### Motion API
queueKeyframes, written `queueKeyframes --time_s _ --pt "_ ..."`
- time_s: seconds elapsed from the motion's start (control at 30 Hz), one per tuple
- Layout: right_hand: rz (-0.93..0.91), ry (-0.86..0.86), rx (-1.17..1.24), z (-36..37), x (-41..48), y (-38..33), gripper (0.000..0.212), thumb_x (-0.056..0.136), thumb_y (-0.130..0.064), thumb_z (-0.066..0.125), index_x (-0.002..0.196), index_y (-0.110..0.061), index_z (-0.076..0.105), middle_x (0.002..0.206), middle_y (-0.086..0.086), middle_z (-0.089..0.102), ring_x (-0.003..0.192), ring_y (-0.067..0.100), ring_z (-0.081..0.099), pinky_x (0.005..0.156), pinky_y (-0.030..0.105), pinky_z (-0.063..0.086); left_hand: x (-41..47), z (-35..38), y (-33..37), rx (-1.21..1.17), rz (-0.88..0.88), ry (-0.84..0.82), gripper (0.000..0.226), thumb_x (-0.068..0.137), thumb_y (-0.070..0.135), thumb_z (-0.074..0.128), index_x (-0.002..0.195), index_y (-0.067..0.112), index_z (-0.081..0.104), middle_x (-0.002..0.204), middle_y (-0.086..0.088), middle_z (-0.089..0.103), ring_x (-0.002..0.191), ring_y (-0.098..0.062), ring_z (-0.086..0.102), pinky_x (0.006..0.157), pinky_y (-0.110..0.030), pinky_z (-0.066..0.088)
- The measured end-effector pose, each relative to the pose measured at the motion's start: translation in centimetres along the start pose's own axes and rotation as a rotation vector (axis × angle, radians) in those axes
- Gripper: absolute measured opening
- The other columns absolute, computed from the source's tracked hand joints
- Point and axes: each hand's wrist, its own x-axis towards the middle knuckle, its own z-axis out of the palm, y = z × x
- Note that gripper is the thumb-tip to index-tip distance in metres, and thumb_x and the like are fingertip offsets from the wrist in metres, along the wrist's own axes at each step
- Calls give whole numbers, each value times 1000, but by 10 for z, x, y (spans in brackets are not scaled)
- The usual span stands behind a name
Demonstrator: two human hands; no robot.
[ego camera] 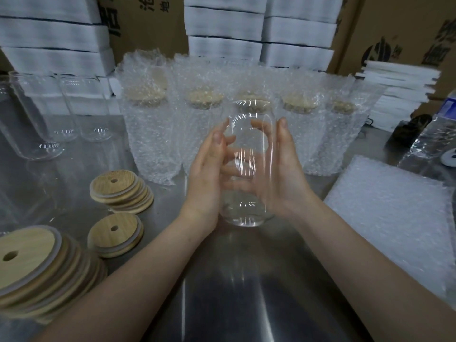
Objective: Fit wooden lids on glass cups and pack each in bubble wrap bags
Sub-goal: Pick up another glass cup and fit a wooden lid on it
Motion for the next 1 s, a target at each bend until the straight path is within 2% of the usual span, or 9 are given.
queueKeyframes --time_s 0.07,0.17,0.23,0.3,0.4,0.47,0.67,0.8,1.0 --pt "-44 39 -51 0 -1 0 61 81 -69 40 123 -25 46 94 16 72 74 31 70 71 48 60 -2 4 -2 -25 -4 22 53 88 54 42 131 26 58 124 -4 65 102 -19 70 85 -39 59" --pt "-131 169 -227 2 1 3 60 86 -68 39 125 -22 43 92 18 69 67 29 67 67 43 57 -7 13 -2 -32 -6 89 37 102 39 42 134 24 54 125 -3 64 114 -21 64 100 -45 51" --pt "-181 238 -361 5 1 5 56 83 -62 40 121 -21 48 97 19 69 76 36 69 72 47 56 -10 18 -3 42 17 92 53 93 49 51 139 23 46 130 4 59 114 -11 63 93 -29 54" --pt "-227 269 -451 7 1 8 41 85 -59 40 108 -28 54 91 5 73 85 29 71 74 42 57 -12 21 -4 95 21 72 77 73 65 57 138 28 40 134 8 54 113 -3 62 79 -13 52" --pt "-262 248 -533 10 -3 12 27 98 -53 36 99 -31 51 79 -25 70 74 -2 69 58 15 52 -12 18 -3 124 50 118 75 65 67 62 128 32 41 125 -3 61 98 -9 69 69 -19 53" --pt "-273 218 -562 11 -5 11 29 98 -55 33 99 -30 48 79 -31 67 71 -7 66 53 10 48 -12 16 -3 90 84 142 66 75 56 67 128 25 44 115 -7 66 84 -9 72 63 -20 53" --pt "-196 232 -459 12 -1 3 46 88 -66 27 103 -28 47 89 10 61 61 13 63 50 24 50 -12 14 -2 18 83 97 56 85 51 53 127 14 51 108 -5 69 81 -11 72 57 -19 52" --pt "-176 293 -421 7 2 1 41 98 -56 24 101 -27 53 75 4 57 56 15 56 45 20 44 -8 9 -1 -10 26 42 47 85 59 41 112 23 58 86 10 72 76 -13 72 57 -32 58" --pt "-103 291 -394 2 2 -4 41 106 -40 27 102 -19 62 61 -2 57 46 11 53 42 23 39 -3 6 1 -118 -132 7 76 81 74 30 125 20 60 113 -3 70 97 -23 72 72 -40 61"
